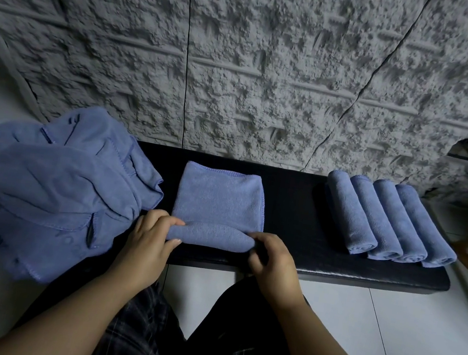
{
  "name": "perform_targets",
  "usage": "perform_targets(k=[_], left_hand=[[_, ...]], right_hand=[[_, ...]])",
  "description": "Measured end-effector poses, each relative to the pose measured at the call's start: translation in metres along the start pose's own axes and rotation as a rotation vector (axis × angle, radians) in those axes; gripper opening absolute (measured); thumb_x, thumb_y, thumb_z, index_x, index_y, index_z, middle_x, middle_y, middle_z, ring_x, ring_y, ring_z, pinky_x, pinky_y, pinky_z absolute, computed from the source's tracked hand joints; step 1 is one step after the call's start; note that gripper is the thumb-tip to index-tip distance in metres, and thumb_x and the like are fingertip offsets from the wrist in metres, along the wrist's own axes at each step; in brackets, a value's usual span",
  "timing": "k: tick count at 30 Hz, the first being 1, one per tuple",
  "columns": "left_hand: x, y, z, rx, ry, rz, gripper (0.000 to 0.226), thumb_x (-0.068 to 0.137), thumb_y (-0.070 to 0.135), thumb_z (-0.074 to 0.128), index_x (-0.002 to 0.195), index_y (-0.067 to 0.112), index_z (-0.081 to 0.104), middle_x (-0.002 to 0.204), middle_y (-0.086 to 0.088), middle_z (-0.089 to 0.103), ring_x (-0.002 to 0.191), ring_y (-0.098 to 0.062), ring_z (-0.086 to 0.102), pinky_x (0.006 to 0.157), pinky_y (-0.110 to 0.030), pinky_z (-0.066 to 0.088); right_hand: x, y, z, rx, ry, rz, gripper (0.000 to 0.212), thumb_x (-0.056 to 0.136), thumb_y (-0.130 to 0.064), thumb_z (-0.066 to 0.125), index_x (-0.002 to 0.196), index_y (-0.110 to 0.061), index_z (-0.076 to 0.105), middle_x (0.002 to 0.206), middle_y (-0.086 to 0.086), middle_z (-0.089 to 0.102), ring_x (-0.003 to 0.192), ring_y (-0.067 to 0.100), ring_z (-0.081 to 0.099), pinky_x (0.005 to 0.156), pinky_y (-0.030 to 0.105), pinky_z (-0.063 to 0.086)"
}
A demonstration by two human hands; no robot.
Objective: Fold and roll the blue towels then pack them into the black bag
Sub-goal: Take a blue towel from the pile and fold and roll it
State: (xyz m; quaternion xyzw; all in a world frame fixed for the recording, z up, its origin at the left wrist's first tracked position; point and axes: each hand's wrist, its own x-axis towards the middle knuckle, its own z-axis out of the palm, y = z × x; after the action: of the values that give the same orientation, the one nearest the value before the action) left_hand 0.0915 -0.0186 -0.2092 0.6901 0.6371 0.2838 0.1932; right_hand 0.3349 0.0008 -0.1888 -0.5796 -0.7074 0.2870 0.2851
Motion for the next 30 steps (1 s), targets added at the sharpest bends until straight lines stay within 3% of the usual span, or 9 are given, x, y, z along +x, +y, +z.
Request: perform_targets(k=[4, 13, 16, 18, 20, 22, 25, 27, 30], left_hand=[[0.001, -0.001, -0.005, -0.048, -0.053, -0.045, 0.028, 0.09, 0.01, 0.058, 0.118, 0.008, 0.056, 0.113, 0.001, 0.046, 0.104, -0.019, 0.044, 0.093, -0.028, 0.031], [-0.001, 0.001, -0.005, -0.013, -0.133, -0.17, 0.028, 0.098, 0.025, 0.041, 0.111, 0.005, 0.054, 0.105, -0.002, 0.048, 0.1, -0.017, 0.04, 0.087, -0.026, 0.031], [-0.004, 0.001, -0.007, 0.015, -0.17, -0.171, 0.058, 0.089, 0.056, 0.025, 0.103, 0.008, 0.054, 0.099, 0.001, 0.047, 0.097, -0.018, 0.041, 0.084, -0.027, 0.031], [-0.005, 0.0, -0.007, 0.056, -0.144, -0.163, 0.072, 0.079, 0.061, 0.01, 0.098, 0.009, 0.055, 0.095, 0.002, 0.047, 0.093, -0.017, 0.04, 0.082, -0.028, 0.031], [-0.005, -0.001, -0.005, 0.079, -0.072, -0.173, 0.068, 0.08, 0.061, 0.016, 0.091, 0.008, 0.057, 0.093, 0.002, 0.043, 0.091, -0.018, 0.041, 0.083, -0.03, 0.034], [-0.004, 0.0, -0.005, 0.039, 0.034, -0.183, 0.049, 0.086, 0.054, 0.039, 0.085, 0.007, 0.054, 0.094, 0.0, 0.039, 0.091, -0.019, 0.042, 0.083, -0.033, 0.038], [-0.001, 0.005, -0.006, -0.036, 0.16, -0.101, 0.018, 0.084, 0.018, 0.066, 0.086, 0.01, 0.05, 0.096, 0.001, 0.036, 0.087, -0.019, 0.042, 0.077, -0.034, 0.04], [-0.001, 0.008, -0.007, -0.009, 0.167, 0.048, 0.015, 0.084, 0.008, 0.06, 0.082, 0.019, 0.051, 0.095, 0.006, 0.037, 0.085, -0.015, 0.04, 0.076, -0.029, 0.038], [-0.003, 0.009, -0.005, 0.075, 0.128, 0.177, 0.019, 0.079, 0.016, 0.036, 0.081, 0.028, 0.051, 0.095, 0.01, 0.041, 0.083, -0.013, 0.037, 0.07, -0.031, 0.04]], right_hand=[[-0.004, -0.006, -0.003, 0.114, -0.049, 0.14, 0.017, 0.09, -0.014, 0.056, 0.107, -0.02, 0.057, 0.094, -0.016, 0.058, 0.088, -0.009, 0.054, 0.071, 0.001, 0.037], [-0.005, -0.017, -0.005, 0.051, -0.064, 0.235, 0.007, 0.092, -0.022, 0.052, 0.088, -0.019, 0.057, 0.082, -0.007, 0.061, 0.074, 0.003, 0.056, 0.058, 0.008, 0.039], [-0.005, -0.014, -0.003, -0.021, -0.086, 0.204, 0.017, 0.092, -0.02, 0.05, 0.086, -0.008, 0.059, 0.079, 0.003, 0.059, 0.073, 0.016, 0.055, 0.057, 0.014, 0.037], [-0.003, -0.008, 0.001, -0.08, -0.052, 0.167, 0.016, 0.092, -0.019, 0.051, 0.086, -0.007, 0.061, 0.079, 0.002, 0.055, 0.078, 0.02, 0.052, 0.059, 0.014, 0.035], [-0.002, -0.003, 0.005, -0.156, 0.035, 0.118, 0.013, 0.089, -0.017, 0.057, 0.092, -0.009, 0.066, 0.086, -0.001, 0.052, 0.086, 0.016, 0.045, 0.07, 0.017, 0.032], [-0.004, 0.002, 0.008, -0.222, 0.145, 0.052, 0.009, 0.085, -0.014, 0.063, 0.092, -0.01, 0.067, 0.09, 0.001, 0.053, 0.086, 0.015, 0.04, 0.075, 0.023, 0.034], [-0.005, 0.002, 0.006, -0.273, 0.201, -0.107, 0.006, 0.085, -0.016, 0.052, 0.086, -0.015, 0.057, 0.087, -0.002, 0.051, 0.08, 0.012, 0.035, 0.07, 0.023, 0.035], [-0.006, -0.001, 0.005, -0.261, 0.169, -0.185, 0.013, 0.085, -0.014, 0.043, 0.087, -0.017, 0.056, 0.086, -0.002, 0.051, 0.077, 0.009, 0.034, 0.069, 0.02, 0.033], [-0.005, -0.004, 0.005, -0.23, 0.12, -0.212, 0.022, 0.083, -0.012, 0.039, 0.09, -0.014, 0.059, 0.087, -0.001, 0.055, 0.078, 0.009, 0.038, 0.072, 0.016, 0.034]])
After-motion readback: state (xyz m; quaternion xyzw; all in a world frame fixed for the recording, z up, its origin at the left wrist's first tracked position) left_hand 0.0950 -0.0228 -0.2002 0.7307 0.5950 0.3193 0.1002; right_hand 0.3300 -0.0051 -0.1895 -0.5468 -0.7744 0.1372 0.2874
